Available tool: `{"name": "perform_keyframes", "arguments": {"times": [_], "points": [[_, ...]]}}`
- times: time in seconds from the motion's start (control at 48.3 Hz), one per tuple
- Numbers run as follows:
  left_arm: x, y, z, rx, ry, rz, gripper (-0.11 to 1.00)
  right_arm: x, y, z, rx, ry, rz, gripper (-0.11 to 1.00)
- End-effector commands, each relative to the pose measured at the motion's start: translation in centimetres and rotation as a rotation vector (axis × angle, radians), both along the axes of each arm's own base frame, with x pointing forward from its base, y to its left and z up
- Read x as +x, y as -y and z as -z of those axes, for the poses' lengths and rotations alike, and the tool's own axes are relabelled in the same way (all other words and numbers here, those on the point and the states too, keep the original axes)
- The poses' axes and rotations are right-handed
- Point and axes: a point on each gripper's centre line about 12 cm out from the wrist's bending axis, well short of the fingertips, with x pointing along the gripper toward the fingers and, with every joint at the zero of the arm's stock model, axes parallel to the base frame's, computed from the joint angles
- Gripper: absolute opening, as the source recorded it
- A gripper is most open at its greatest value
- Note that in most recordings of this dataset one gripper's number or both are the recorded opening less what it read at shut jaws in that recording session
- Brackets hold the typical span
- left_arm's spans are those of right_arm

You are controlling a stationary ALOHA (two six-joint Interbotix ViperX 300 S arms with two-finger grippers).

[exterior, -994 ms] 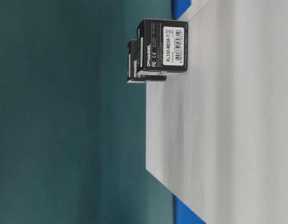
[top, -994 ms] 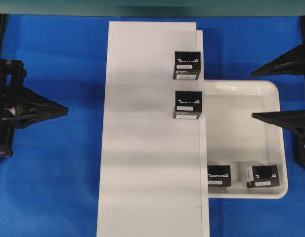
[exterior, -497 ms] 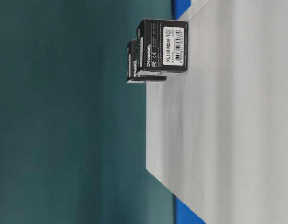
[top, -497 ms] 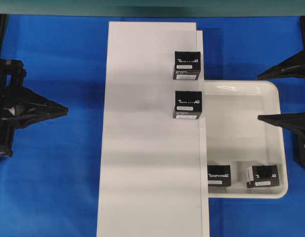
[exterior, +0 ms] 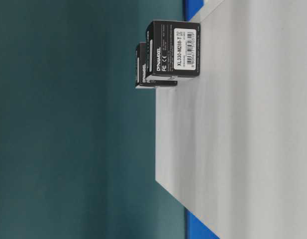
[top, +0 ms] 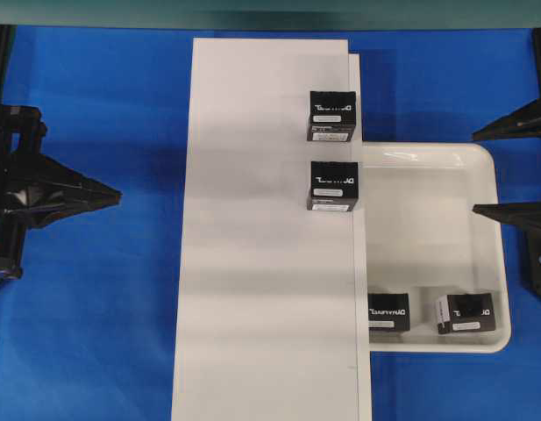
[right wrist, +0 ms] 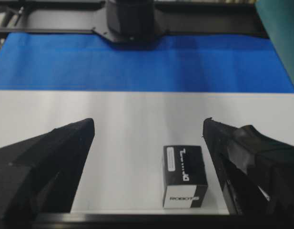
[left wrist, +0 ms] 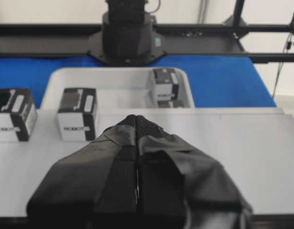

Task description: Place the box from the white plastic tray onto the white base.

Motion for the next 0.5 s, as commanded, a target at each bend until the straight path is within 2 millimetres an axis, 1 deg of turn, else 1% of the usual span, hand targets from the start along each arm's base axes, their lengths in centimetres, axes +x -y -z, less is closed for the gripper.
{"name": "perform_keyframes", "arguments": {"times": [0.0,0.476], "points": [[0.15,0.04,-0.90,0.001,0.025,0.002,-0.07,0.12,-0.02,-0.15,0.003,0.008,-0.001,0.98],[0.15,0.04,-0.93,-0.001,0.028,0.002,-0.07,0.12,-0.03,0.04,0.004,0.003,-0.001,0.98]]}}
